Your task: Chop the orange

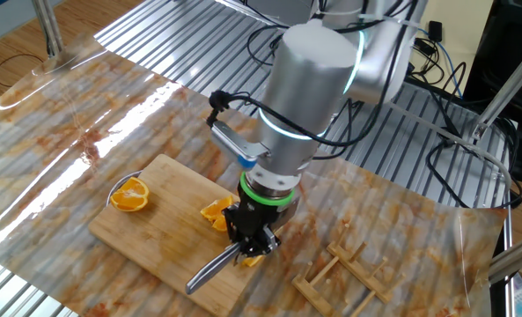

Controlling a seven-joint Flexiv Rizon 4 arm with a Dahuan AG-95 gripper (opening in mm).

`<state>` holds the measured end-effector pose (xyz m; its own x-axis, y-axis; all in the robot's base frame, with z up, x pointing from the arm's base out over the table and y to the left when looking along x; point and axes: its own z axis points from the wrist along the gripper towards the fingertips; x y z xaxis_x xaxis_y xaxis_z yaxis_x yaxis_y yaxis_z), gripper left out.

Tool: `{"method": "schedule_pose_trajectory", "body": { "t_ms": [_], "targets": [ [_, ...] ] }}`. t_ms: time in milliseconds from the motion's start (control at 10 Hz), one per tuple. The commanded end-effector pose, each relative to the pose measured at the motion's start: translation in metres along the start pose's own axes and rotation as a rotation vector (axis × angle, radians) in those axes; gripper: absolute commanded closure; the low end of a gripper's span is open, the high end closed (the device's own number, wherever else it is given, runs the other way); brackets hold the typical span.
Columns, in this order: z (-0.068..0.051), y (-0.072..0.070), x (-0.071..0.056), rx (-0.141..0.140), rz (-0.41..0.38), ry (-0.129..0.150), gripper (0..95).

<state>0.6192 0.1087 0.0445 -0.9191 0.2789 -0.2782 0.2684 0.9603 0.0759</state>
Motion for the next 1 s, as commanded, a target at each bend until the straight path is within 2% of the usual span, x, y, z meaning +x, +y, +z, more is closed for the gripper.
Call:
{"method": "schedule_pose_trajectory", "body": {
  "t_ms": [100, 200, 500, 700, 1000],
  "targets": [
    [0.0009, 0.0031, 0.0004, -0.009, 0.002, 0.063, 95.0],
    [0.0007, 0.0029, 0.0004, -0.006, 0.0, 0.069, 95.0],
    [-0.0006, 0.0024, 0.0002, 0.0, -0.006, 0.067, 95.0],
    [-0.0066, 0.0004, -0.0037, 0.0, -0.013, 0.072, 95.0],
    [-0.0088, -0.0006, -0.0053, 0.004, -0.014, 0.065, 95.0]
  ]
}}
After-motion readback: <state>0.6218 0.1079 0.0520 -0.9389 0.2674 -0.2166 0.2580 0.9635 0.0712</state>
